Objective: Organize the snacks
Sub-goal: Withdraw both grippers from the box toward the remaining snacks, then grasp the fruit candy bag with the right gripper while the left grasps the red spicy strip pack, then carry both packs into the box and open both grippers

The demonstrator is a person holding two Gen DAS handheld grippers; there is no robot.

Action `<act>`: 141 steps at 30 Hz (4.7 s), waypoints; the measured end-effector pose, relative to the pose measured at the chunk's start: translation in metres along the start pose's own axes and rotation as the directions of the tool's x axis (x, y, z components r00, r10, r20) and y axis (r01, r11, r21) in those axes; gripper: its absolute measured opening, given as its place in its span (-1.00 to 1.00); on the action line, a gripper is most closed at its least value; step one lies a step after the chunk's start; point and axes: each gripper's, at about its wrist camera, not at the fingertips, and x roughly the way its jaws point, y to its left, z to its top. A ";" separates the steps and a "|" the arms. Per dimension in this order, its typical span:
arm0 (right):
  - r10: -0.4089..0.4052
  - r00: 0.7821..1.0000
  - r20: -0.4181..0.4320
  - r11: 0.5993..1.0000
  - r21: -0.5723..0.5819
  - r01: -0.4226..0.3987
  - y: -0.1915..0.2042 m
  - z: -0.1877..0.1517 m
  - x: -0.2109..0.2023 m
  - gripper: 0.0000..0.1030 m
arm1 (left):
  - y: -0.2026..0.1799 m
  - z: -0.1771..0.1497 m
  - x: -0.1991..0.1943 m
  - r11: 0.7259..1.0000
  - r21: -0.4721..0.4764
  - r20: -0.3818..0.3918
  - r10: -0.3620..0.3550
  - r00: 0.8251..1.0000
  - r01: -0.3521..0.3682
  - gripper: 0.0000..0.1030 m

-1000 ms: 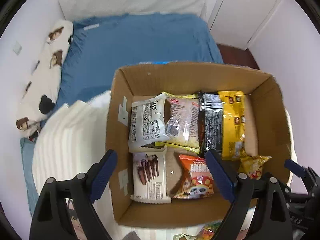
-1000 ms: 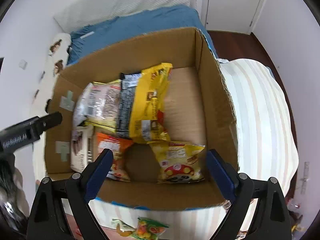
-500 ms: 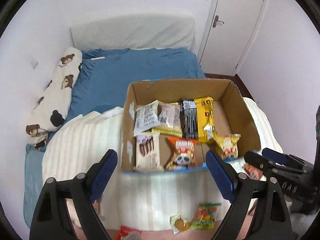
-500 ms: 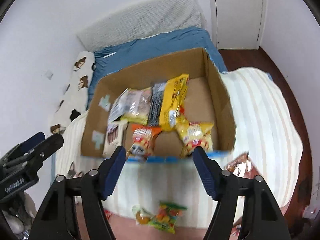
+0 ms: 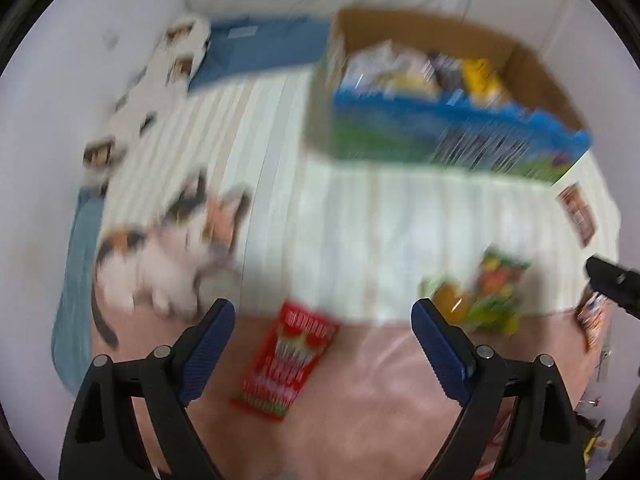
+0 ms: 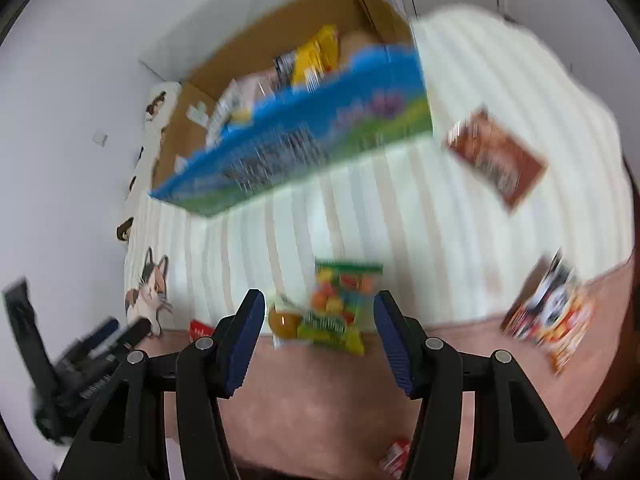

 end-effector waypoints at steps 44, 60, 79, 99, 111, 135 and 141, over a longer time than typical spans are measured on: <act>-0.257 0.925 -0.280 0.954 -0.223 0.198 0.011 -0.075 0.137 0.20 | 0.031 -0.071 0.127 0.999 -0.028 -0.292 0.024 0.956 -0.034 0.31; -0.271 0.930 -0.249 0.957 -0.170 0.233 0.002 -0.091 0.160 0.29 | 0.046 -0.055 0.123 0.997 -0.046 -0.231 0.050 0.972 -0.063 0.00; -0.232 0.931 -0.283 0.970 -0.136 0.200 0.004 -0.086 0.178 0.40 | 0.053 -0.059 0.124 0.993 -0.117 -0.236 -0.055 0.970 0.028 0.45; -0.073 0.982 -0.173 0.997 -0.053 0.065 0.018 -0.074 0.109 0.02 | -0.020 -0.043 0.038 0.983 -0.088 -0.180 -0.176 0.968 0.163 -0.13; 0.058 0.998 0.029 0.995 -0.088 -0.055 0.049 0.051 0.008 0.02 | -0.064 0.096 -0.029 0.931 -0.043 -0.022 -0.363 0.932 0.362 -0.13; -0.199 0.977 -0.076 0.980 -0.030 0.197 0.018 0.314 0.104 0.55 | -0.102 0.264 0.115 0.970 -0.084 -0.276 -0.244 0.930 0.229 0.03; -0.228 0.971 -0.073 0.971 -0.095 0.221 0.027 0.304 0.105 0.83 | -0.099 0.257 0.121 0.964 -0.095 -0.278 -0.266 0.923 0.249 0.60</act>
